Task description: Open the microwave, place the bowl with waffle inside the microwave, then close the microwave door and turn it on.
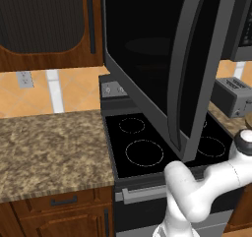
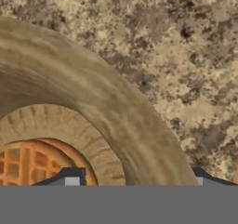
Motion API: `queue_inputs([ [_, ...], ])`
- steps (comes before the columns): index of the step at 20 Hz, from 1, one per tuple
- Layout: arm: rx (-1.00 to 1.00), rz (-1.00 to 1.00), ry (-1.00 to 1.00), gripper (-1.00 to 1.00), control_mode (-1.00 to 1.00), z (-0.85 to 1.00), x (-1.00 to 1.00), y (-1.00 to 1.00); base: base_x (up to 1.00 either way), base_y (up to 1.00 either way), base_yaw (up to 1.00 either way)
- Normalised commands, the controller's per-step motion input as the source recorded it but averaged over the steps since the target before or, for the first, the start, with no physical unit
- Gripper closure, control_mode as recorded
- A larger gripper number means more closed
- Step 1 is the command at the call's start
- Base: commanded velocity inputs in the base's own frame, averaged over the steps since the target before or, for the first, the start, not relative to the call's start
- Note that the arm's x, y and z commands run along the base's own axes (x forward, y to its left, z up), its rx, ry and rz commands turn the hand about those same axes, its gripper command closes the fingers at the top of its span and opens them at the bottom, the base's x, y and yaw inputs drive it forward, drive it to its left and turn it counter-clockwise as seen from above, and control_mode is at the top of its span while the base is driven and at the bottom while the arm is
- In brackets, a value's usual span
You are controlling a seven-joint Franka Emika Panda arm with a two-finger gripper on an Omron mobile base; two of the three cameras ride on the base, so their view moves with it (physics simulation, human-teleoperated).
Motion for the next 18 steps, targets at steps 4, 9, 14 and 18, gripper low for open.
queue_inputs([
  [4,0.0,0.0,0.0,1.0,-1.0,-0.01,0.0,0.18,0.0,0.0,0.0],
  [9,-0.02,-0.03,-0.17,1.0,-1.0,0.1,-0.03,0.76,0.0,0.0,0.0],
  [14,-0.04,0.0,-0.32,1.0,-1.0,0.46,-0.41,0.78,0.0,0.0,0.0],
  [18,-0.11,0.0,-0.33,1.0,-1.0,0.7,-0.67,0.89,0.0,0.0,0.0],
])
